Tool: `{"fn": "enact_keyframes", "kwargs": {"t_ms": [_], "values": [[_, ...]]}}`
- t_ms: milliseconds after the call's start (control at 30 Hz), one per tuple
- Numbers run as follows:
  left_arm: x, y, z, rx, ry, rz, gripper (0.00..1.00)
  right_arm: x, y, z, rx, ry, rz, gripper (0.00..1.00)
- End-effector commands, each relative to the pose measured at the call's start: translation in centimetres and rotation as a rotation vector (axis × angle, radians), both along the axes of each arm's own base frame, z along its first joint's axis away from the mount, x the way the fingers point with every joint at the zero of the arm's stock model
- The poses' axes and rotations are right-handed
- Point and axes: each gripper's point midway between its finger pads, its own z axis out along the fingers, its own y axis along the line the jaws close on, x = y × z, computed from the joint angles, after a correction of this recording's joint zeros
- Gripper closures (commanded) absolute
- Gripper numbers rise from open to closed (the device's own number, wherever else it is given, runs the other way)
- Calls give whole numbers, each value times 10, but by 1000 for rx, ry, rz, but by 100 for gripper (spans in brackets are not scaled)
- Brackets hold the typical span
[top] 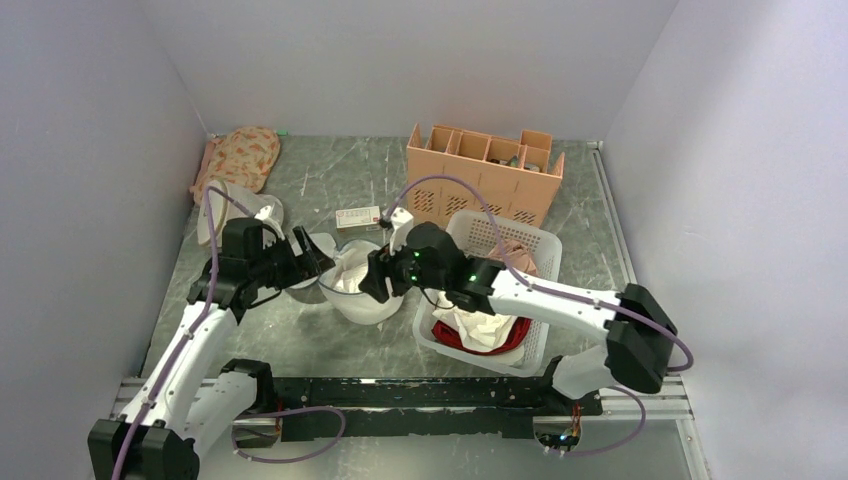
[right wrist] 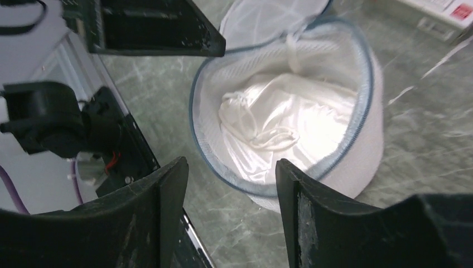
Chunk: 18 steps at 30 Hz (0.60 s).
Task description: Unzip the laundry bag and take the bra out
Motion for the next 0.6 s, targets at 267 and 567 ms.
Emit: {"fn": "enact_keyframes", "kwargs": {"t_ms": [267,567], "values": [[-54,-21,-33,-273,196,80,30,-66,26,-59,-40,149,198,65],[-58,-26,-32,-303,190,49,68,-75,23,-75,-36,197,164,66]]}}
